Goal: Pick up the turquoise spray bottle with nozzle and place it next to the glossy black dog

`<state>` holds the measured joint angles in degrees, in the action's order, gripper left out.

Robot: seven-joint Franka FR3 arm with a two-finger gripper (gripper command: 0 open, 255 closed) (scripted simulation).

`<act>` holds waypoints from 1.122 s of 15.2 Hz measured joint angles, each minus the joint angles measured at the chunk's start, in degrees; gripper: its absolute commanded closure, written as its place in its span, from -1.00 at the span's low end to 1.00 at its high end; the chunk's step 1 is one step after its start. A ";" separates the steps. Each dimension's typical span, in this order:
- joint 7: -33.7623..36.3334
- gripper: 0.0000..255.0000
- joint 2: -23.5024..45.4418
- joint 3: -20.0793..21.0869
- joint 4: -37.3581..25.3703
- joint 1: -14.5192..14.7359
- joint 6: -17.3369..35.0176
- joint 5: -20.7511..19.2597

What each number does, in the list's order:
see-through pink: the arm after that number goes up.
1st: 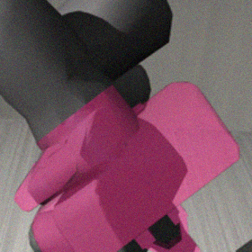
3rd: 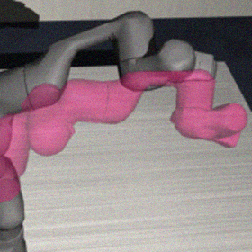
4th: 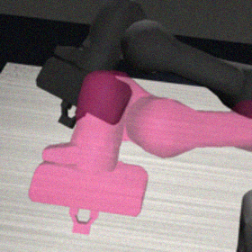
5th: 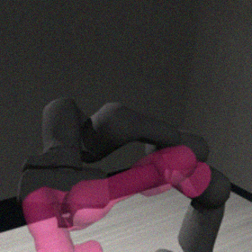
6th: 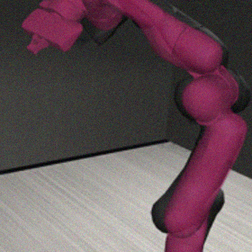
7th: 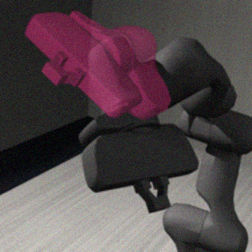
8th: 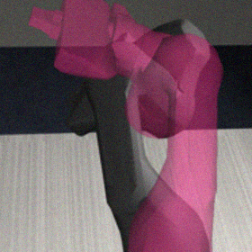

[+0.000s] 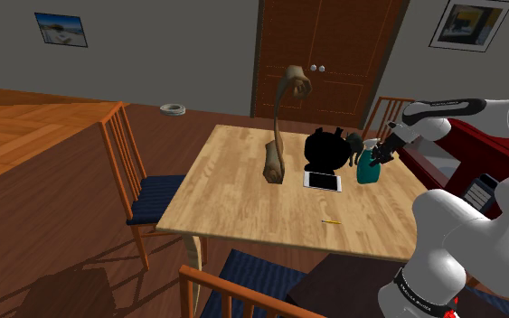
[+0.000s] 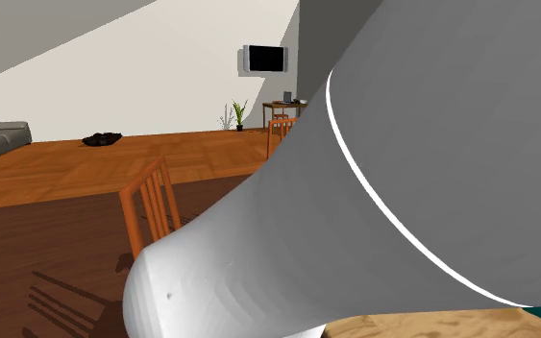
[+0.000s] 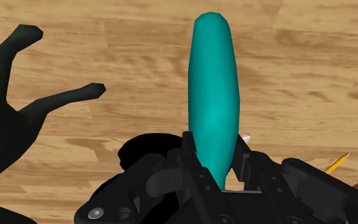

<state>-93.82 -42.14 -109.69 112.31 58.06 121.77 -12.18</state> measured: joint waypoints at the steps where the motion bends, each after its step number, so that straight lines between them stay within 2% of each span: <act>1: -0.01 1.00 0.00 0.00 0.01 -0.01 0.02 0.00; 3: -0.01 1.00 -0.03 -0.05 -0.05 0.06 0.04 -0.03; 4: -0.02 -1.00 -0.03 -0.06 -0.06 0.05 0.03 -0.03; 10: -0.04 -1.00 -0.11 -0.20 0.13 0.07 0.04 -0.08; 14: -0.84 -1.00 1.51 2.31 -2.45 -2.46 -4.54 1.46; 17: -1.22 -1.00 1.75 2.73 -3.69 -2.98 -6.17 1.76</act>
<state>-95.03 -40.40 -106.96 108.62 55.08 115.60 -10.42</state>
